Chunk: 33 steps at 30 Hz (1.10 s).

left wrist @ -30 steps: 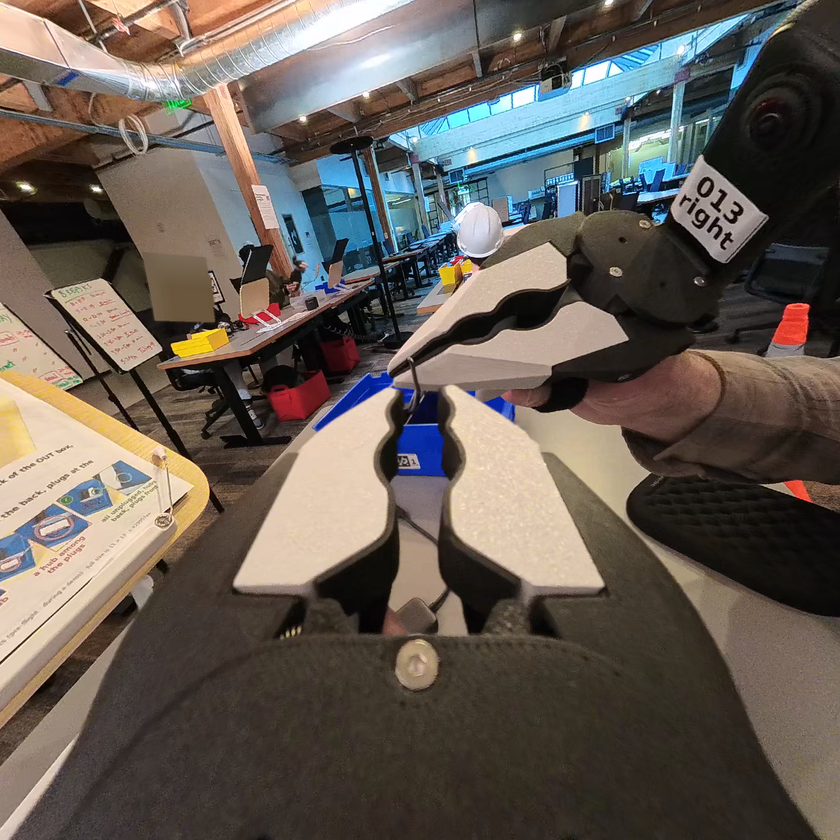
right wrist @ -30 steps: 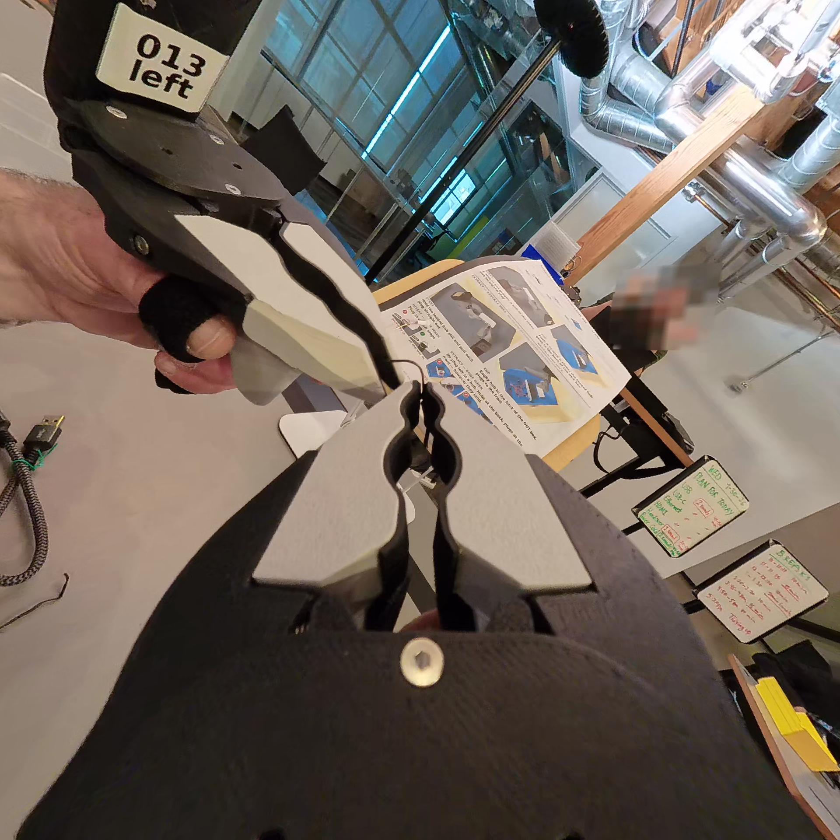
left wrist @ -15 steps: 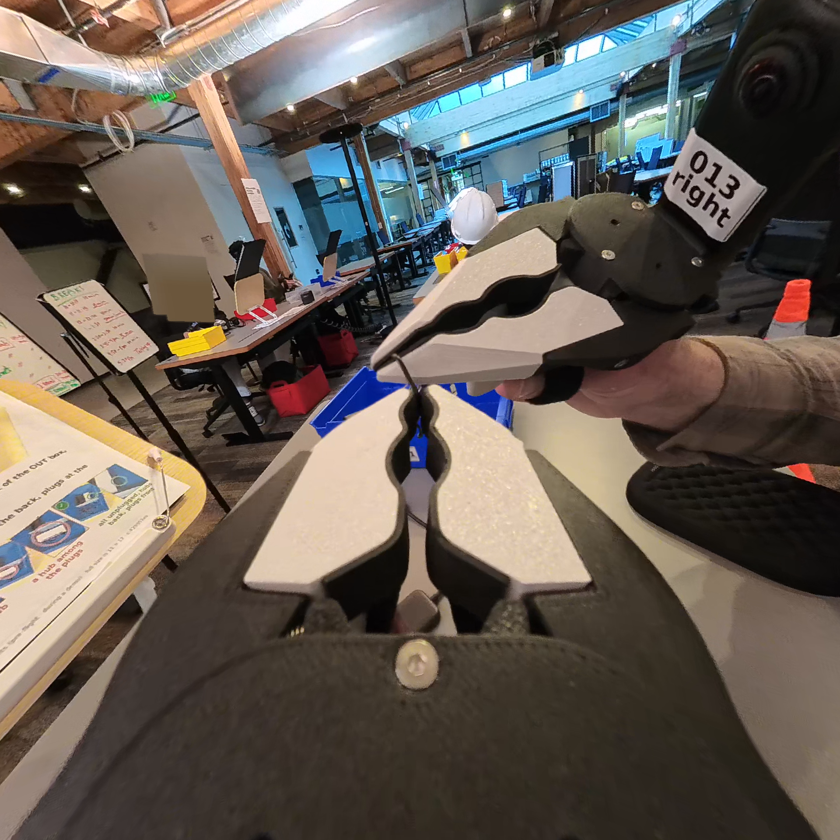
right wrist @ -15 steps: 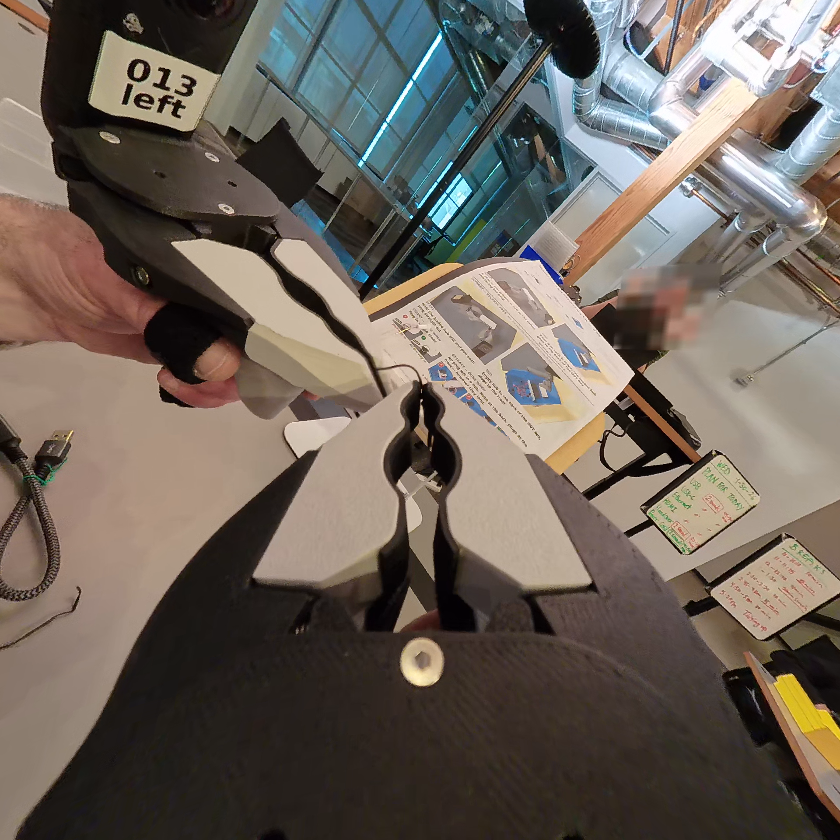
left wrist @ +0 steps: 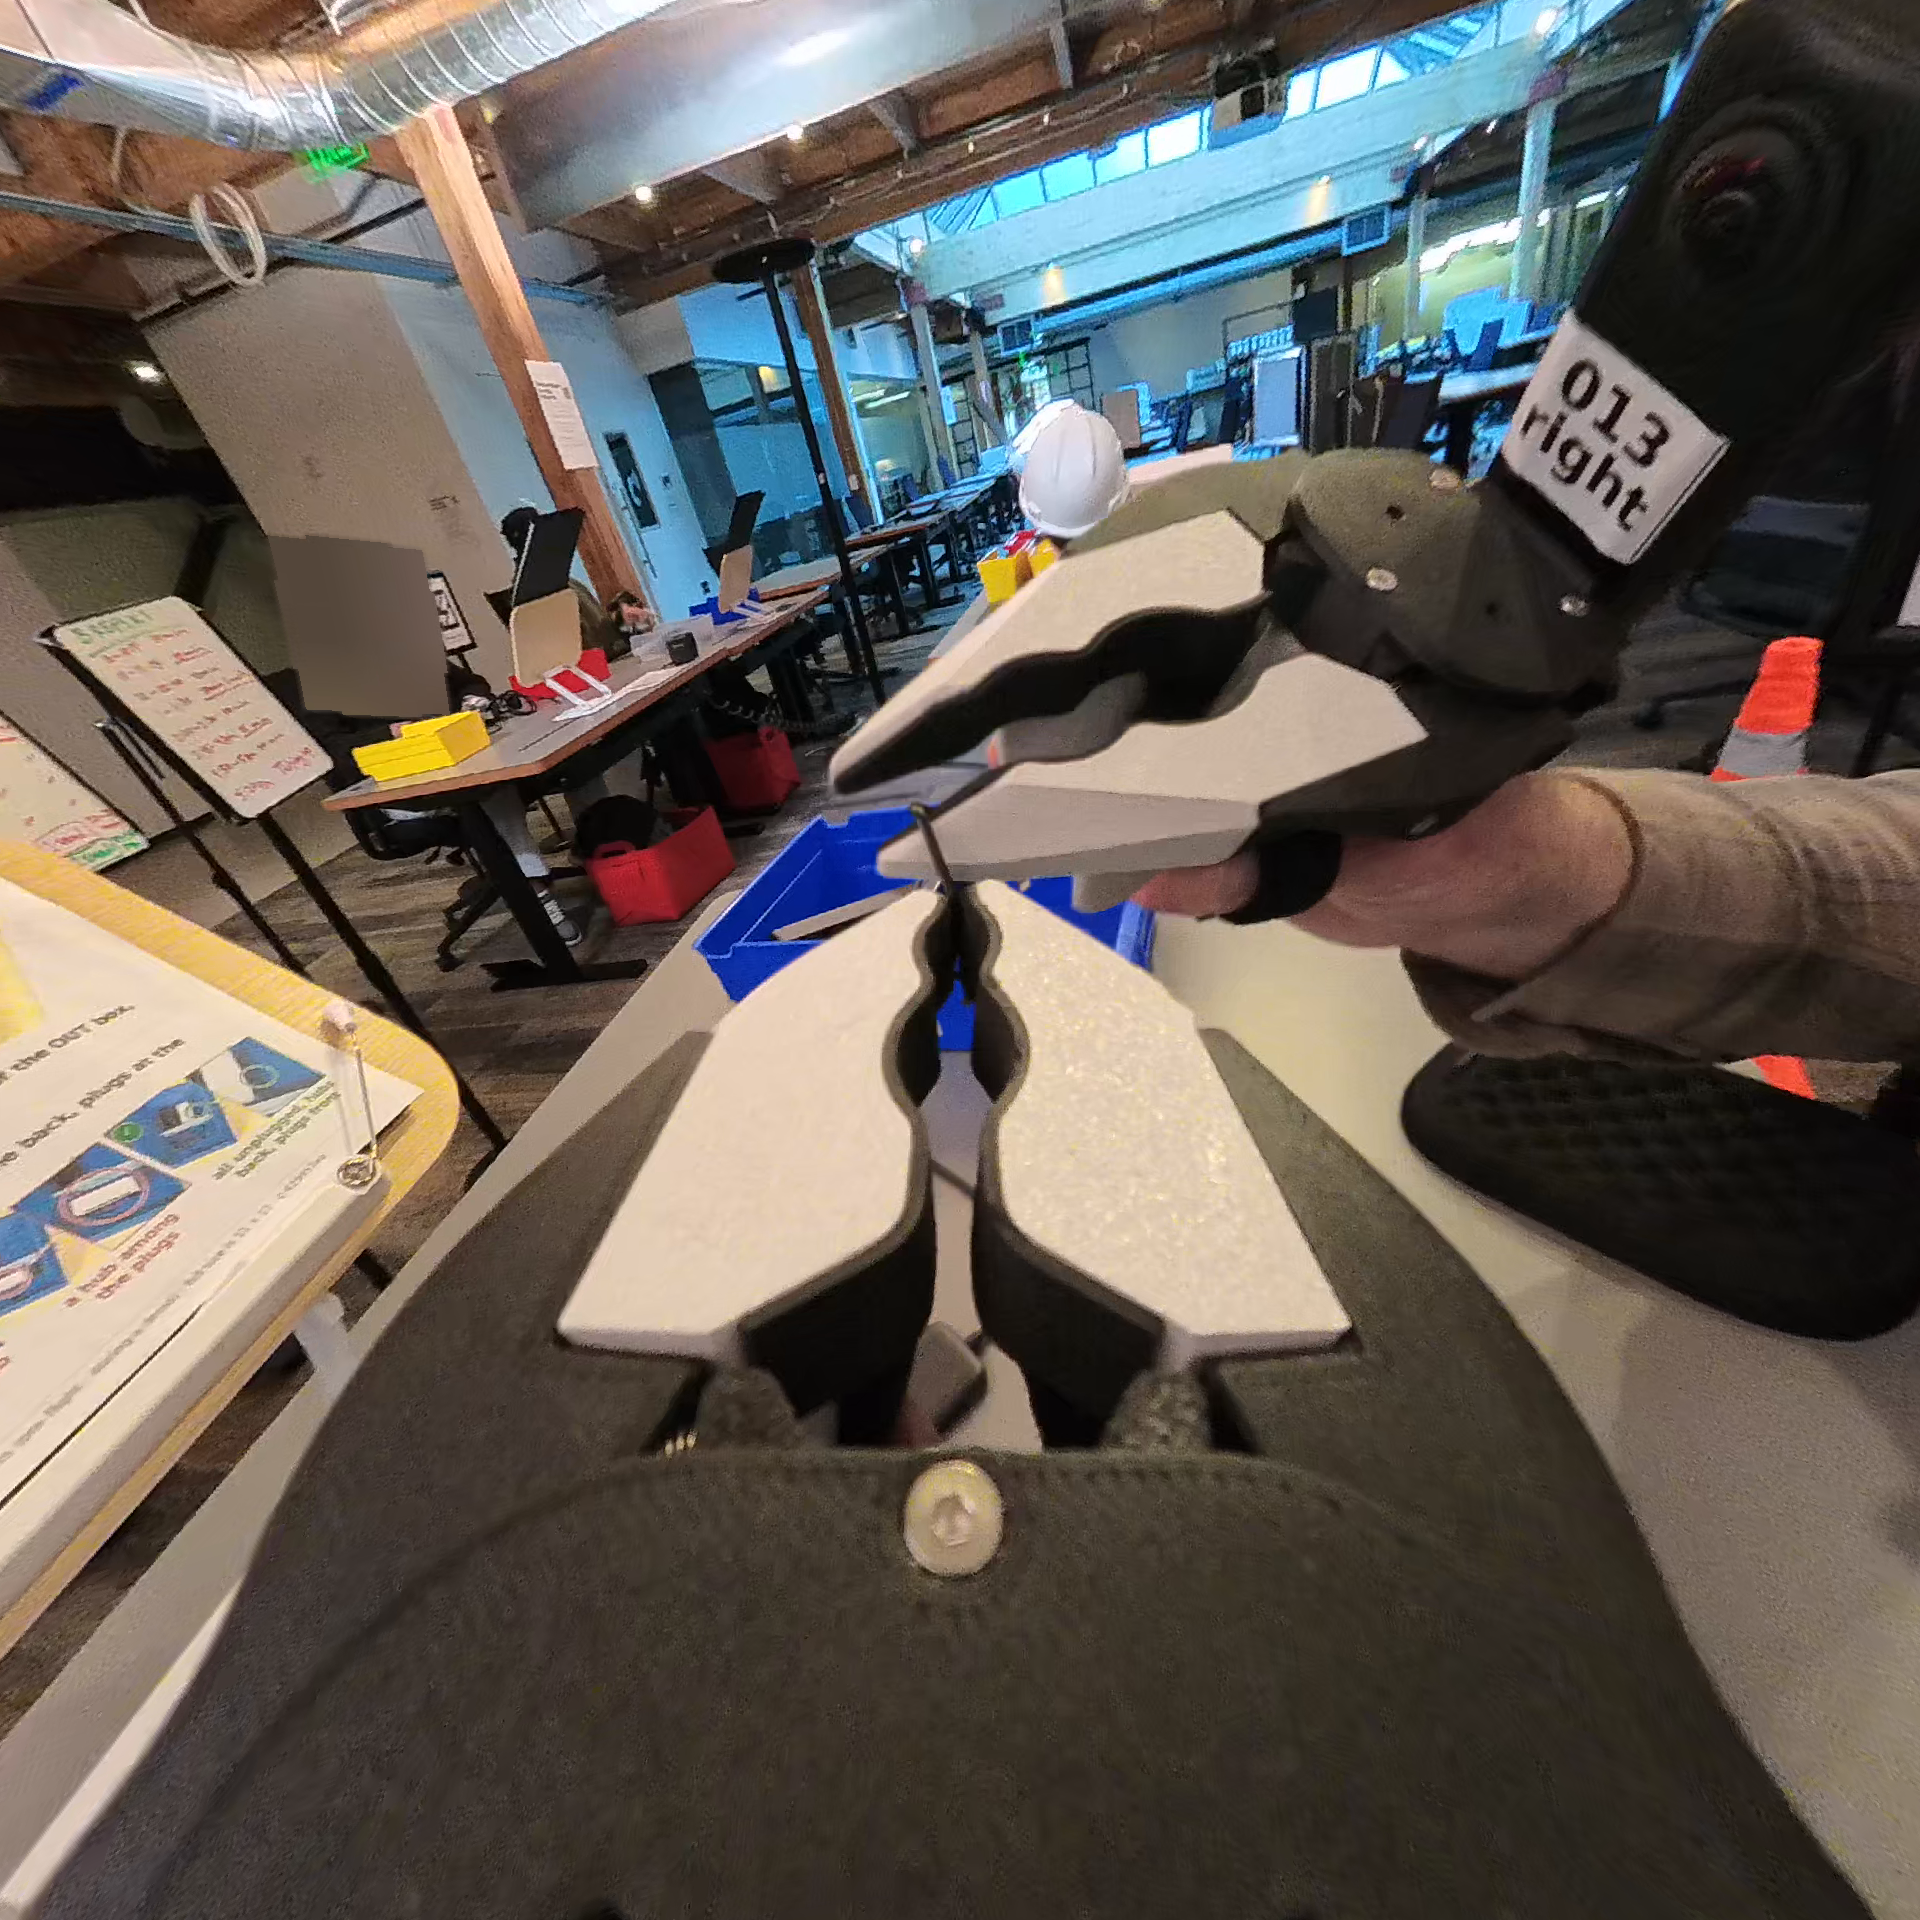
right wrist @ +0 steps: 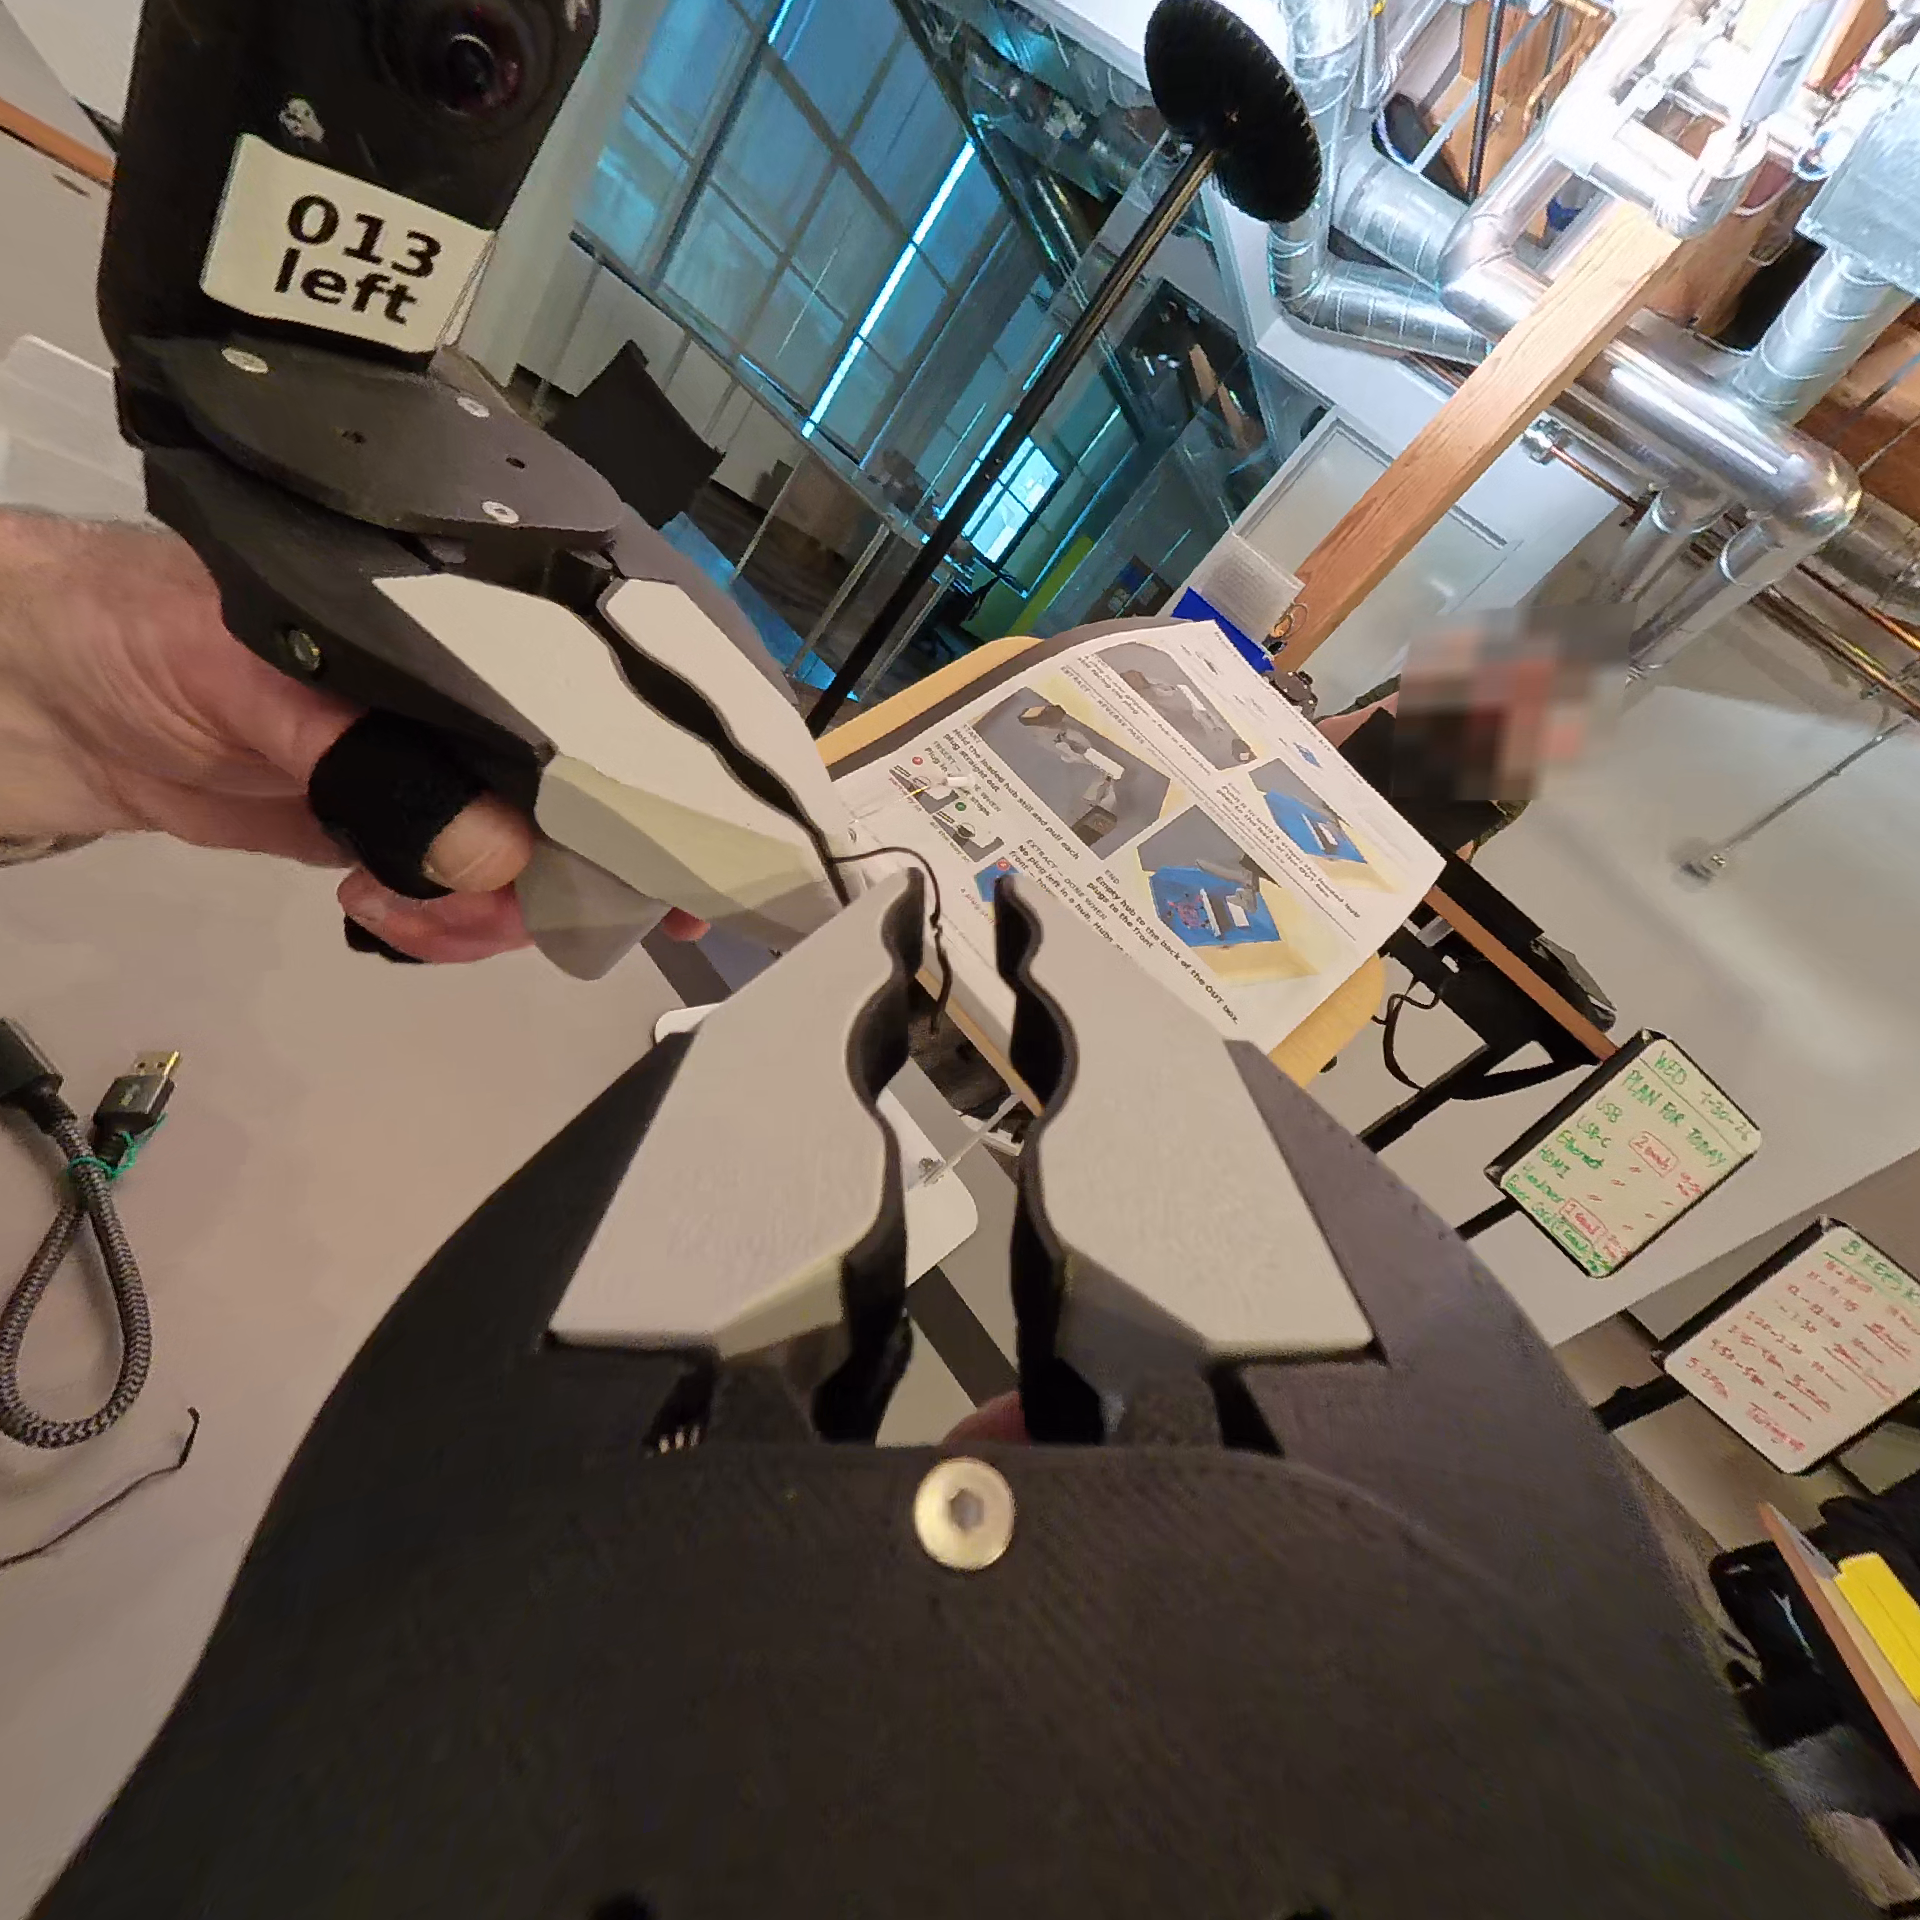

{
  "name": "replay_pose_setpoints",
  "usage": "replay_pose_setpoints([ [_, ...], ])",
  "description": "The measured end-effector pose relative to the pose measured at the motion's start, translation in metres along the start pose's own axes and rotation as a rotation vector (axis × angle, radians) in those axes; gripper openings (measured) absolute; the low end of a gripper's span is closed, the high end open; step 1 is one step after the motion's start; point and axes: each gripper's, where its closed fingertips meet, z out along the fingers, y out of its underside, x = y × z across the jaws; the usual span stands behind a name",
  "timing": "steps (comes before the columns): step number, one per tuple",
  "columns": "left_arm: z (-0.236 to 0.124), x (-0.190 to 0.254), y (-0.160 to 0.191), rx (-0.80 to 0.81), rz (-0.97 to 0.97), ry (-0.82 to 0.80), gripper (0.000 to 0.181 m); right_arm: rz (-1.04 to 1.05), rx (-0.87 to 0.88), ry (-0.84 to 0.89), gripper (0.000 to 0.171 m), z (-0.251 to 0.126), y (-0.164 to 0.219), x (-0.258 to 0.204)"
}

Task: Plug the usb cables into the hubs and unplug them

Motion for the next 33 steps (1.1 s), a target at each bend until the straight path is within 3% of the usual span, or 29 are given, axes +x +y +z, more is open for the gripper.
replay_pose_setpoints([
  [4, -0.001, 0.0, 0.003, -0.036, 0.014, -0.002, 0.0, -0.099, -0.014, -0.024, 0.014, -0.006, -0.001, -0.002],
  [13, 0.0, 0.0, 0.015, -0.168, 0.095, -0.04, 0.0, -0.786, -0.18, -0.026, 0.008, -0.009, 0.001, -0.018],
  [18, -0.001, 0.001, 0.02, -0.222, 0.137, -0.056, 0.0, -0.945, -0.254, -0.042, 0.001, -0.005, 0.011, -0.019],
  [22, -0.002, 0.001, 0.018, -0.223, 0.155, -0.062, 0.0, -0.949, -0.266, -0.045, 0.0, -0.005, 0.012, -0.019],
  [26, -0.006, 0.002, 0.005, -0.161, 0.189, -0.076, 0.007, -0.799, -0.193, -0.021, 0.0, -0.006, 0.001, -0.014],
  [28, -0.009, 0.012, -0.003, -0.116, 0.151, 0.0, 0.024, -0.705, -0.135, -0.027, 0.0, -0.008, -0.007, -0.012],
  [33, -0.011, 0.023, -0.014, -0.01, 0.014, 0.131, 0.02, -0.55, 0.004, -0.055, 0.0, -0.012, -0.021, -0.014],
])
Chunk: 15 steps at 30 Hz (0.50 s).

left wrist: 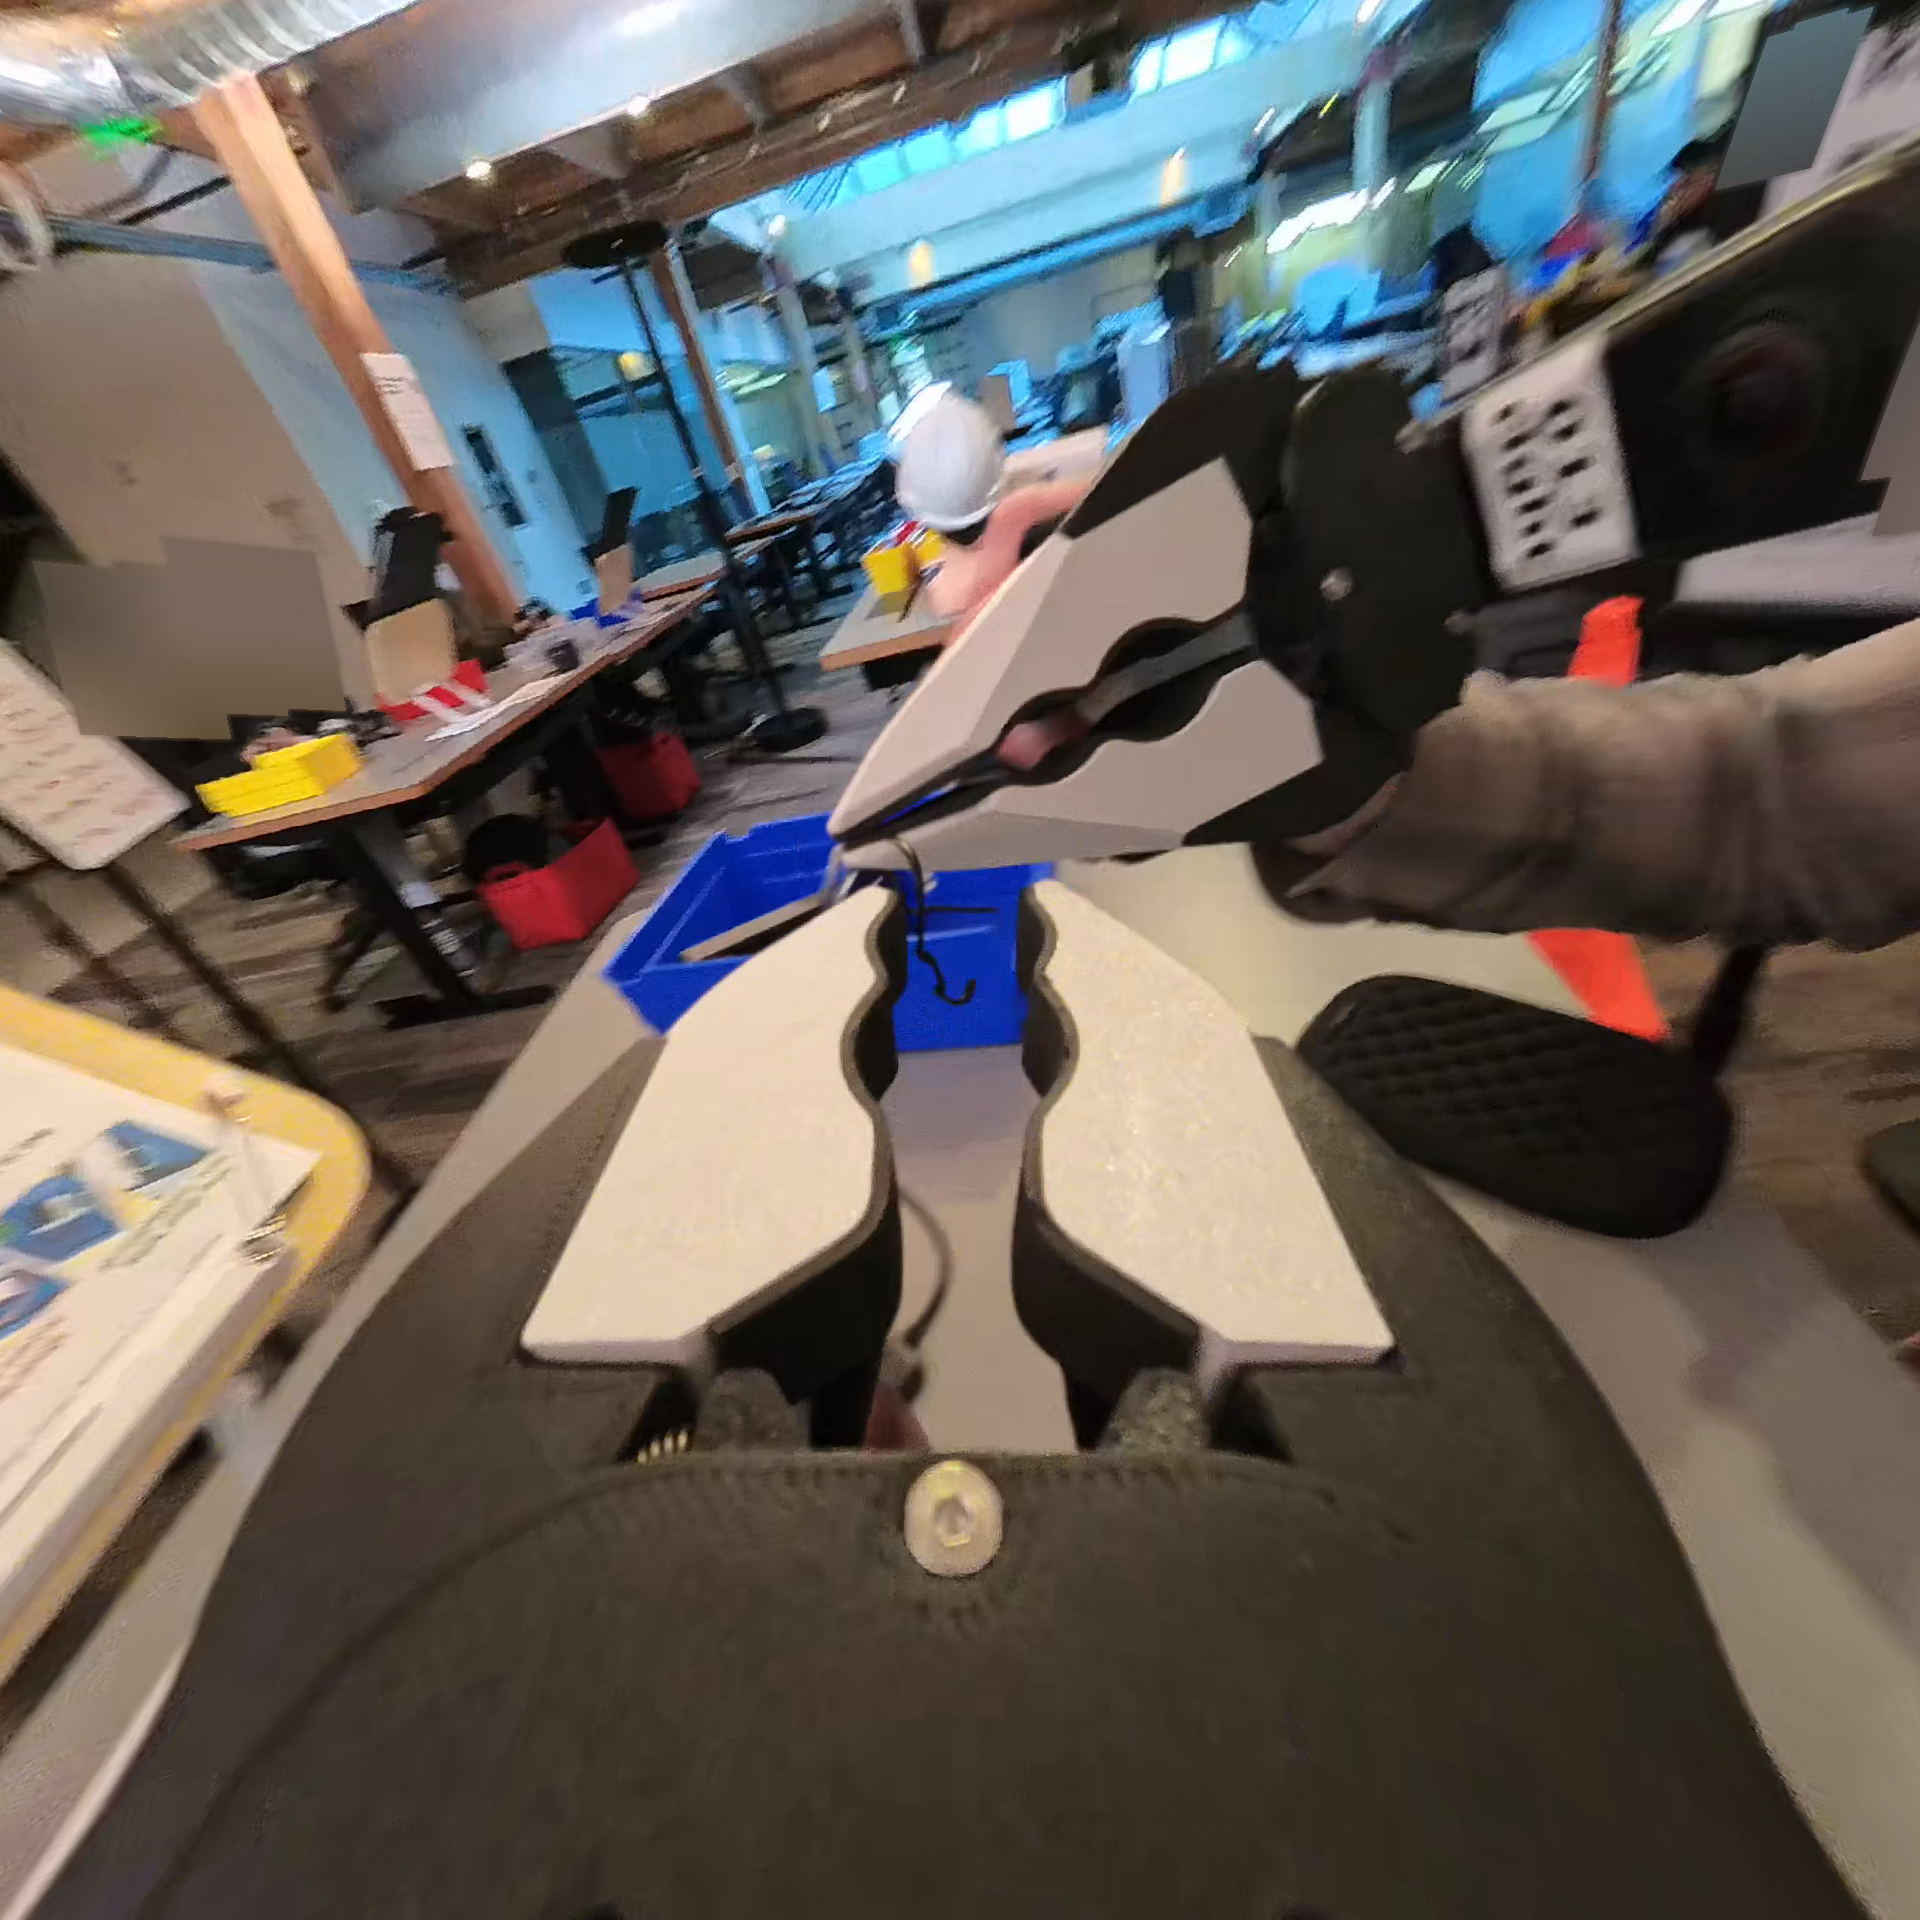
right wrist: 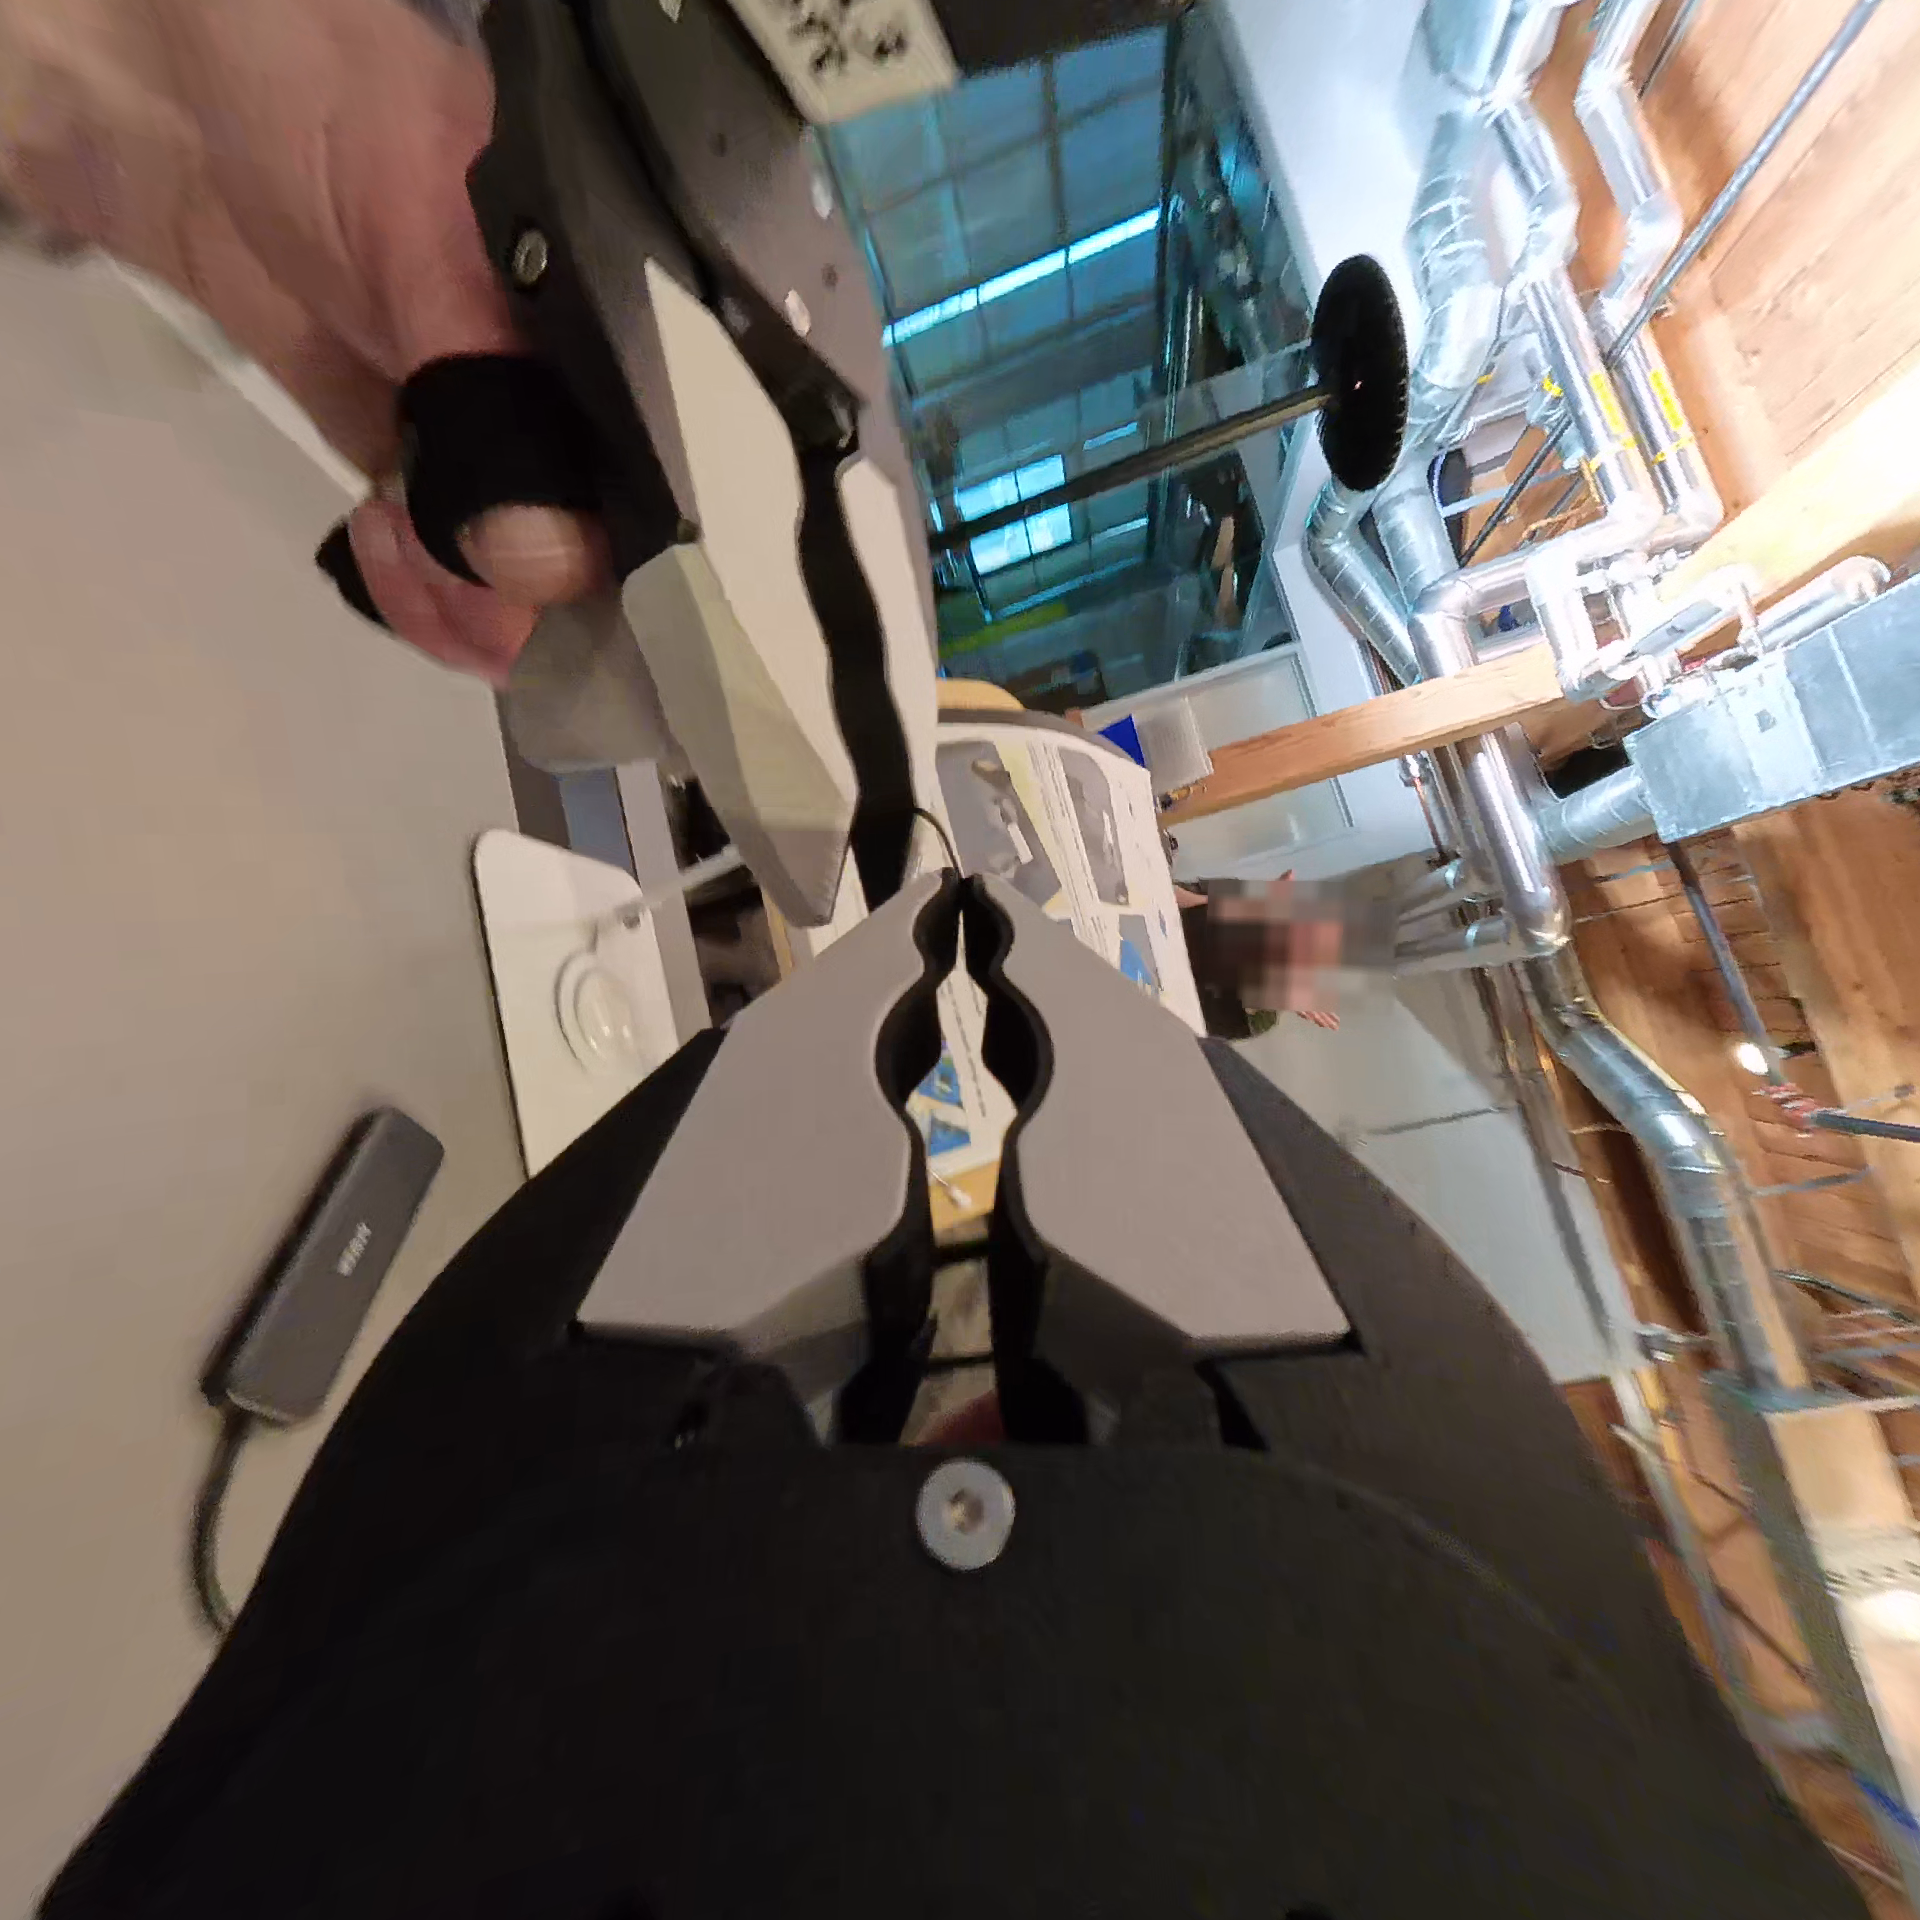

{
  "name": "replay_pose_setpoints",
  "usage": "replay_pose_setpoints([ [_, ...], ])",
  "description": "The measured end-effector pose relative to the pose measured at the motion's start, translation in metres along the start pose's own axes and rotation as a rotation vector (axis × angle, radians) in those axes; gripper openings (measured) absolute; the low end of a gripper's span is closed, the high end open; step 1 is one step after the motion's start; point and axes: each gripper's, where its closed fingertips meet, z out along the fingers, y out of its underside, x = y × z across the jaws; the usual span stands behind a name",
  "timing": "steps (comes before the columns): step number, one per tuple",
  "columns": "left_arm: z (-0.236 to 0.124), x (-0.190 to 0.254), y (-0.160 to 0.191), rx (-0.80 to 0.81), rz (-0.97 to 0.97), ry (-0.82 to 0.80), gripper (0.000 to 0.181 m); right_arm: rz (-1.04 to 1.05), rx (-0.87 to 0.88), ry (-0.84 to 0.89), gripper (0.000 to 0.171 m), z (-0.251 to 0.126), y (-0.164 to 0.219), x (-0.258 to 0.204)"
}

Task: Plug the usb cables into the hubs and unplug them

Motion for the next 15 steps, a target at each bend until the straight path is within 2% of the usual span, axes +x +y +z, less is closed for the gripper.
replay_pose_setpoints([
  [7, -0.009, 0.016, -0.021, 0.214, -0.222, 0.239, 0.016, 0.203, 0.175, -0.021, 0.0, -0.008, -0.009, 0.009],
  [15, -0.008, 0.017, -0.024, 0.264, -0.309, 0.283, 0.001, 0.213, 0.207, -0.002, 0.0, -0.008, -0.009, 0.013],
])
